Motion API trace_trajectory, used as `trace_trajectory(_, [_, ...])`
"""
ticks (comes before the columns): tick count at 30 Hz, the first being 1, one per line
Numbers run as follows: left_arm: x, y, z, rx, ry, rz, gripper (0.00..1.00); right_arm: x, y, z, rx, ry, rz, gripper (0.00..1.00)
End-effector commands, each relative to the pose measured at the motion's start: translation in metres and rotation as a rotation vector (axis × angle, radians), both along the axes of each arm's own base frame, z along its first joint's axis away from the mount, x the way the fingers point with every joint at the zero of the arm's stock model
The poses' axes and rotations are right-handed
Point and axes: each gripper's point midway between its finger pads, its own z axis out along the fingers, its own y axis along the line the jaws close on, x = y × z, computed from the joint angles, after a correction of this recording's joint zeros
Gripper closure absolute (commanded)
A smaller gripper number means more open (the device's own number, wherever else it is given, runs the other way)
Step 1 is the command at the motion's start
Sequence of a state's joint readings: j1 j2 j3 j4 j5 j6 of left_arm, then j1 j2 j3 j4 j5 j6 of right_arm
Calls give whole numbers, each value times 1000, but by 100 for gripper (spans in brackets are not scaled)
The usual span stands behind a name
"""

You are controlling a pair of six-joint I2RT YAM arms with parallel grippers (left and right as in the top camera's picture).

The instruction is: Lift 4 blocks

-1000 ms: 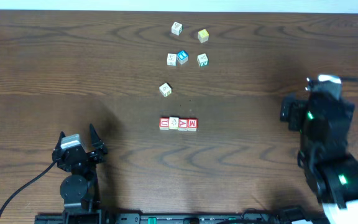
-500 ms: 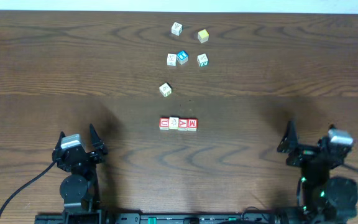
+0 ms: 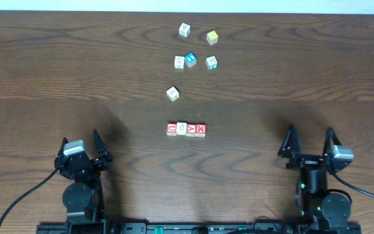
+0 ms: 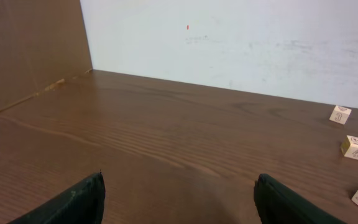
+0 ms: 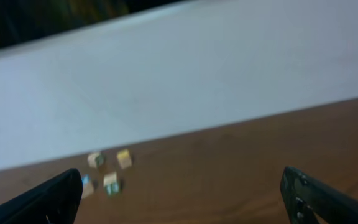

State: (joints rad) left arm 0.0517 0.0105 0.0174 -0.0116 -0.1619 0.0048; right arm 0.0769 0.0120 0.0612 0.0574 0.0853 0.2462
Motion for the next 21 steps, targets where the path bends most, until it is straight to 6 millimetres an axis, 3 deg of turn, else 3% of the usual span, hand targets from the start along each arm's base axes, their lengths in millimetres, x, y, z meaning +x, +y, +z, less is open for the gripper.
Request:
trace_trajectory(1, [-2,3,-17,11,59,14,23,4,6,-23,15,36,26,1])
trace_trajectory(8, [-2,3,-17,12,59,14,23,4,6,-56,-64,172,23,1])
trace_trajectory(13, [-2,3,-17,11,59,14,23,4,7,-57,-156,176,32,1])
trace_trajectory(21, [-2,3,-17,12,59,14,23,4,7,-58,-157,178,36,1])
